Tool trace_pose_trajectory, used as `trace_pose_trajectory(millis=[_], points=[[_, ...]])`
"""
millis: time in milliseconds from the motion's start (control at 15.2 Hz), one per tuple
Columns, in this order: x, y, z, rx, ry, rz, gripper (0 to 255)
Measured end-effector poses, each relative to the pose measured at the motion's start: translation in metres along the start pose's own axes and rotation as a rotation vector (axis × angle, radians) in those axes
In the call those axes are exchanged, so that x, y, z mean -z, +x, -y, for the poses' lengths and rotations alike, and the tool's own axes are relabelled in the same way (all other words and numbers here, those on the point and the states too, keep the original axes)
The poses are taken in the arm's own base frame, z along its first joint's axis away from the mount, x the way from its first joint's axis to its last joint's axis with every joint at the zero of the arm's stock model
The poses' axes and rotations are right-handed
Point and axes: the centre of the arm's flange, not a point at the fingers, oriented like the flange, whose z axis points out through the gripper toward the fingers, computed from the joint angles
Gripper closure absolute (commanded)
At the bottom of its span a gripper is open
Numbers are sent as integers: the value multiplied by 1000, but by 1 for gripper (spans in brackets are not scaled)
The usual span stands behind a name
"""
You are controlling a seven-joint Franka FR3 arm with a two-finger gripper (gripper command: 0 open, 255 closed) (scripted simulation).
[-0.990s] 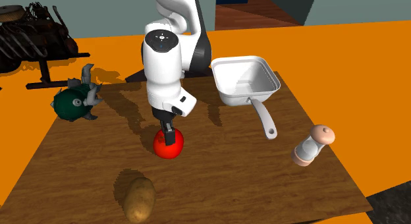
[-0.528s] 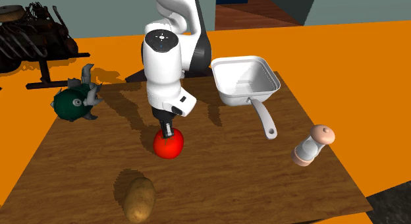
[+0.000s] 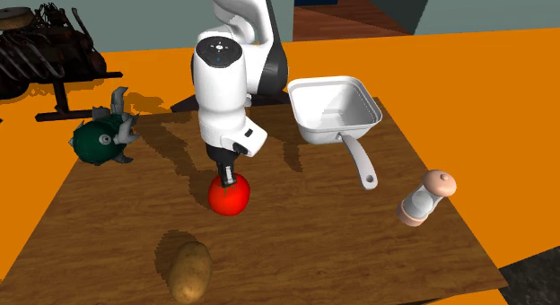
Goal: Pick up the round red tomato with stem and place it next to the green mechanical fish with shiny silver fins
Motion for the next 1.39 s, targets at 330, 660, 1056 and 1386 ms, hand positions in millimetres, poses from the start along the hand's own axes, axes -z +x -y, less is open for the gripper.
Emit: trace_pose_trajectory(millis=[330,660,1056,1386], points=[[26,-3,0,0,0,0,255],[51,-7,0,0,0,0,255],[83,-11,1,0,0,0,255],[108,-15,2,0,0,0,255]])
